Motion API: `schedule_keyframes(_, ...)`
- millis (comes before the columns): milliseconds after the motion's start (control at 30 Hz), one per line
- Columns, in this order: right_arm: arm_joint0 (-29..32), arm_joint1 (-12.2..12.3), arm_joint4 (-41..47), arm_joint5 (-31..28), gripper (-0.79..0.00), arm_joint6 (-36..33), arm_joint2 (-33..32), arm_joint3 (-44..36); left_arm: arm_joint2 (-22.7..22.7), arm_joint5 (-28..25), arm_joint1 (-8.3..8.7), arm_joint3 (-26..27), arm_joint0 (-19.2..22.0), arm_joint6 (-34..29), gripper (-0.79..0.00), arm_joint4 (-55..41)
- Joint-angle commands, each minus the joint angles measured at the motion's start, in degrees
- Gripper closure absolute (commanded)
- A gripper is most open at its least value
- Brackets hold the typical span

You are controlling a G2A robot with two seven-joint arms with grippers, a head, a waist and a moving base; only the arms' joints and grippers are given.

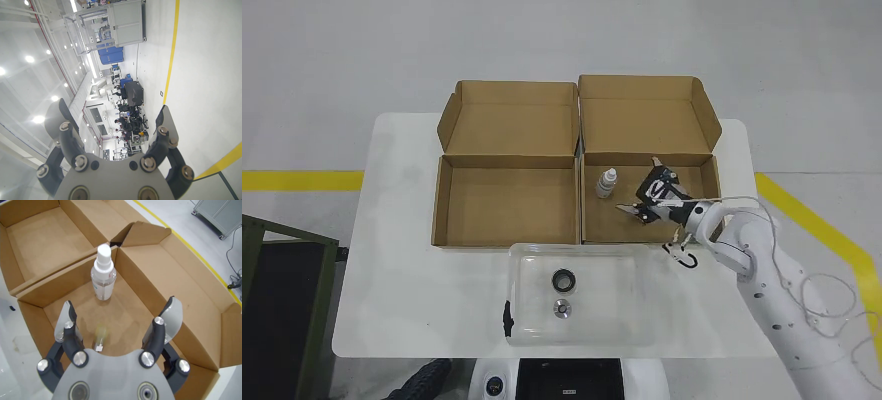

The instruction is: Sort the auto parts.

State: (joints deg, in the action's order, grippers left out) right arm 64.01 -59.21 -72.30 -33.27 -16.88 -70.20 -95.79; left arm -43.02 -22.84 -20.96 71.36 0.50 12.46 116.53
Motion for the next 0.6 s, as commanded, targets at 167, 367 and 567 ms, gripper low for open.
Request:
schedule_keyframes(167, 3.8, 0.8, 2.3, -2.2, -0.785, -2.1, -4.0, -9.5, 0.0, 0.0, 0.00, 0.0, 0.0, 0.0, -0.785, 0.0)
schedule_keyframes(367, 6.9, 1.0, 4.4, -3.3, -0.785, -4.0, -4.3, -16.9, 0.0, 0.0, 0.00, 0.0, 0.0, 0.0, -0.785, 0.0)
schedule_keyframes(567, 9.6, 1.0, 4.4, -3.5, -0.785, -5.1, -1.8, -22.4, 0.0, 0.0, 0.00, 0.0, 0.0, 0.0, -0.785, 0.0)
